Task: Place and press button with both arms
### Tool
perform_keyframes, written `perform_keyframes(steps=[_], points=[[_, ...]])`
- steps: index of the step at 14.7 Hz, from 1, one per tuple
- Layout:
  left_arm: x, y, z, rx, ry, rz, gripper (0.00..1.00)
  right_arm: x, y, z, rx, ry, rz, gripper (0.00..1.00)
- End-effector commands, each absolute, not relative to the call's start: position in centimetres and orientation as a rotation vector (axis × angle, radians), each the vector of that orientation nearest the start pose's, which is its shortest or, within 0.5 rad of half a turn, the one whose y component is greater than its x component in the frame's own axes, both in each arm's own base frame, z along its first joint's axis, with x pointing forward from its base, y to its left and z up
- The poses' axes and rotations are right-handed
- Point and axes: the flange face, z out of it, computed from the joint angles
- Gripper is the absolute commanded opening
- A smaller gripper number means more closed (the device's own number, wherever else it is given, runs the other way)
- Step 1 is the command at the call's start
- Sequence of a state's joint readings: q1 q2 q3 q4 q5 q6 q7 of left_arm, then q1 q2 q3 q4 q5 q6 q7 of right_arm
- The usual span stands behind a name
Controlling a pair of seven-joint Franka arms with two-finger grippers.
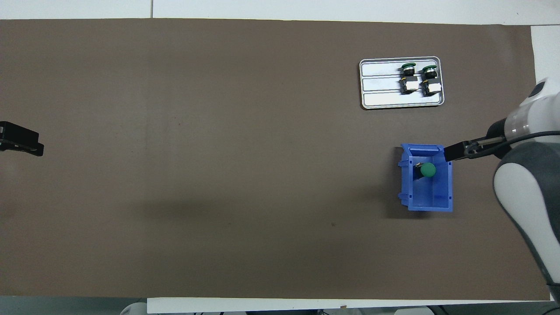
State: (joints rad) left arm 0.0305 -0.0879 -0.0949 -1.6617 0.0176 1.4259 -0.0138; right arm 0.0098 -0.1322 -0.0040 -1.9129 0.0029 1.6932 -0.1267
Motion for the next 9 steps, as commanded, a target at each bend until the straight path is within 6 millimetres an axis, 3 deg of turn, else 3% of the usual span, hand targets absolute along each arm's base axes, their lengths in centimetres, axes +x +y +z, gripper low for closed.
perform_keyframes(steps=[1, 2, 3, 9], points=[[50.9, -3.5, 61.9, -3.099, 0.101, 0.213, 1.00, 53.2, -0.6, 60.6, -3.115, -0.185, 0.178, 1.00], [50.8, -3.5, 61.9, -3.099, 0.101, 0.216, 1.00, 53.6, -1.5, 63.2, -3.119, -0.159, 0.179, 1.00], [50.9, -3.5, 61.9, -3.099, 0.103, 0.213, 1.00, 53.9, -2.1, 64.2, -3.118, -0.143, 0.169, 1.00], [50.8, -3.0, 61.8, -3.099, 0.087, 0.223, 1.00, 54.0, -2.1, 63.3, -3.125, -0.073, 0.167, 1.00]])
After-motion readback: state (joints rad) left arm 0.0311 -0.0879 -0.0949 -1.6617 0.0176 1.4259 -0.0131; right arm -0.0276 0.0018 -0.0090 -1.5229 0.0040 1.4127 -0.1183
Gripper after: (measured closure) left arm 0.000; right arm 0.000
